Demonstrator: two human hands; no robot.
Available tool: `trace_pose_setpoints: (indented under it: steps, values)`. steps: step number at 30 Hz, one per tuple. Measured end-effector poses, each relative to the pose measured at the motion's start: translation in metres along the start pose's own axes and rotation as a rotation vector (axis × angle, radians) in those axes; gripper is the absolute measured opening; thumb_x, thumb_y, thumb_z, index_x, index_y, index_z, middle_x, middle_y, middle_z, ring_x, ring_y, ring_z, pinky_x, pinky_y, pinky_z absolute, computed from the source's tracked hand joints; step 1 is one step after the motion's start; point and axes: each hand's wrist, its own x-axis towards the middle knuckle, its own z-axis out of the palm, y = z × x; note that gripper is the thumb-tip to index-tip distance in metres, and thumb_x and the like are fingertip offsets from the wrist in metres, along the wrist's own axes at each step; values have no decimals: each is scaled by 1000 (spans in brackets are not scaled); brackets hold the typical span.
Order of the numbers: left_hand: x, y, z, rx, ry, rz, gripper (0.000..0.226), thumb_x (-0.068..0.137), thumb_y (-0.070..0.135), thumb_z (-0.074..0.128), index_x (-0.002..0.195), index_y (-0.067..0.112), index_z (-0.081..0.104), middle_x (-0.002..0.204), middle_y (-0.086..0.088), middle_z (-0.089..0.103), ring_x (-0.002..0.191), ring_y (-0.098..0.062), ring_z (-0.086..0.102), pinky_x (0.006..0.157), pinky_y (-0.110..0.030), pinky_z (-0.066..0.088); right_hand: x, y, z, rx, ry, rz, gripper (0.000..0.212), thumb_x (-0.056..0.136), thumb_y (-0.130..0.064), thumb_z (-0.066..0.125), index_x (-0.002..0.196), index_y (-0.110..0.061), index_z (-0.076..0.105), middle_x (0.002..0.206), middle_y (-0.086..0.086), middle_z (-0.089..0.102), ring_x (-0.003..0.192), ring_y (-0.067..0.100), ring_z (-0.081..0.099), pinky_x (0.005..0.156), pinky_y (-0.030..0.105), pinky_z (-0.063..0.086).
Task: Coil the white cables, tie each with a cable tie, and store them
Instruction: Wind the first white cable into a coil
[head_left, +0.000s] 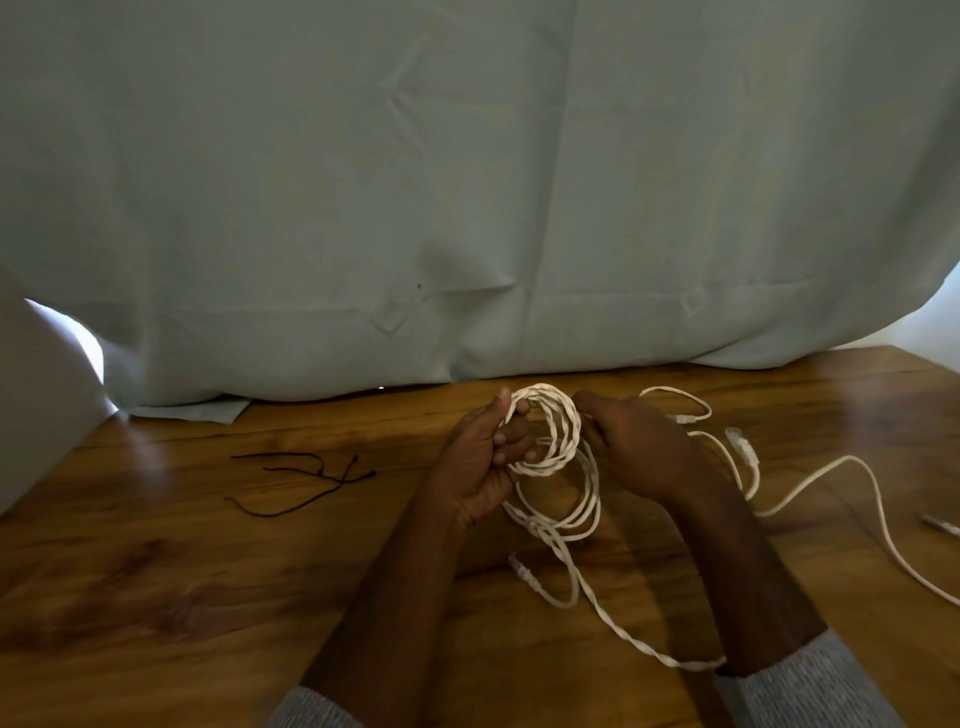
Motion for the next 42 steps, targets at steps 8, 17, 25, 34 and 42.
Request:
trace_pose_setpoints:
  steps: [8, 17, 25, 34, 42]
  values:
    - [4, 8, 3, -122, 130, 105, 33, 106, 29, 39, 86, 7, 53, 47, 7, 32, 36, -3, 28, 51, -23, 43, -2, -7, -1, -162, -82, 70, 33, 103, -46, 45, 123, -27, 61, 115, 3, 70, 106, 24, 65, 77, 34, 46]
    - [6, 12, 7, -111, 228, 210, 34, 106, 22, 40, 114, -6, 57, 61, 3, 43, 47, -5, 40, 62, -26, 53, -1, -25, 4, -236, -112, 28, 36, 101, -54, 42, 113, -30, 65, 105, 2, 68, 97, 22, 64, 74, 32, 44]
    - [7, 5, 23, 235, 385, 324, 27, 105, 17, 44, 110, -2, 63, 63, 2, 48, 51, -8, 44, 51, -22, 43, -1, -54, 8, -283, -162, -53, 29, 102, -39, 50, 126, -30, 61, 117, 0, 66, 106, 21, 63, 79, 33, 41]
    - [2, -5, 6, 813, 324, 446, 26, 102, 22, 50, 100, -1, 64, 84, -23, 64, 75, -20, 61, 68, -36, 50, -2, -57, -4, -34, -103, -174, 22, 81, -40, 61, 94, -25, 70, 81, -3, 68, 75, 18, 62, 61, 28, 44]
    - [0, -10, 1, 872, 254, 380, 31, 97, 34, 50, 108, 13, 70, 99, -9, 75, 95, -29, 71, 84, -45, 57, -2, -43, -14, 229, 27, -325, 18, 81, -20, 62, 92, -25, 75, 89, -16, 68, 77, 2, 60, 65, 20, 47]
